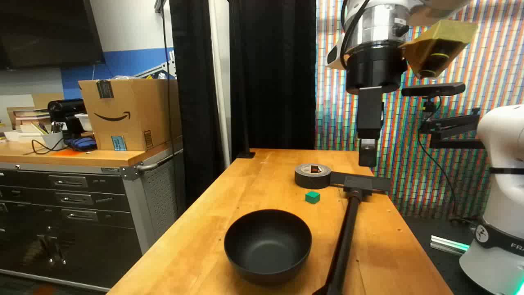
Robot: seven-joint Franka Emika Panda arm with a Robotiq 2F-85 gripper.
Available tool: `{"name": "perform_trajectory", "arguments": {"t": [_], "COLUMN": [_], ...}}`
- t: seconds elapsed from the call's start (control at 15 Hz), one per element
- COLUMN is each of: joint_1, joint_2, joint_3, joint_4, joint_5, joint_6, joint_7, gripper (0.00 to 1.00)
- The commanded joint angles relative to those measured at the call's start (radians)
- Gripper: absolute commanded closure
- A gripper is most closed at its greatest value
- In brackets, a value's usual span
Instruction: Move the green block to the left
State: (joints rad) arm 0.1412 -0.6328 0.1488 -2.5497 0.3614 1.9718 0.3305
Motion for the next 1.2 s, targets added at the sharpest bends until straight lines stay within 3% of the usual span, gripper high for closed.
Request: {"name": "perform_trajectory", "arguments": {"t": [0.0, 1.13], "joint_1": [-0.01, -0.15], "joint_2": [-0.001, -0.029], "joint_3": [0.008, -0.081], "joint_4": [0.007, 0.008], "joint_5": [0.005, -0.011], "joint_6": [-0.005, -0.003], "joint_7": [-0.005, 0.012], "gripper": [0.0, 0.0]}}
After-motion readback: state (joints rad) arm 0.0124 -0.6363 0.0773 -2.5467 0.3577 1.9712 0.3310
